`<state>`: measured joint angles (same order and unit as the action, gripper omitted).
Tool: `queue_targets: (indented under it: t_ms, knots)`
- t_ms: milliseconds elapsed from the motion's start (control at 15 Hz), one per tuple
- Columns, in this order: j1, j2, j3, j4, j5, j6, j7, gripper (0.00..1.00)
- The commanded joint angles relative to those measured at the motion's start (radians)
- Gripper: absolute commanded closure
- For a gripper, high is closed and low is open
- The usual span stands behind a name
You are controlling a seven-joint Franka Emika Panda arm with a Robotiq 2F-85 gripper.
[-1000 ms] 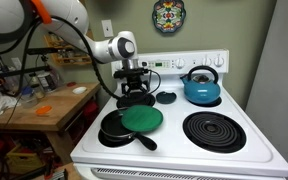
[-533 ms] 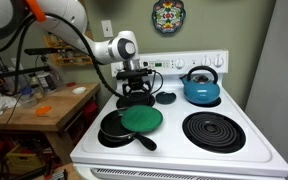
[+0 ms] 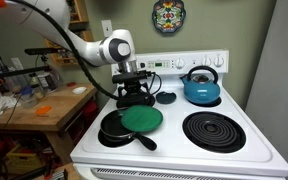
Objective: Use the green mat to move the pan to the left back stove plate
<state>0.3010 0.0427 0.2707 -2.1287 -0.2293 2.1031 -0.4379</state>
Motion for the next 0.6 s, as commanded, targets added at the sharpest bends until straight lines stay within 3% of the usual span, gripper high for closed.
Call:
queue_targets:
  t_ms: [0,533]
  knots:
    - [-0.026,-0.085,-0.008,-0.12,0.03,0.04,-0.066,0.0]
    - [-0.077,-0.109,-0.062,-0.254,-0.003,0.243,-0.054,0.0]
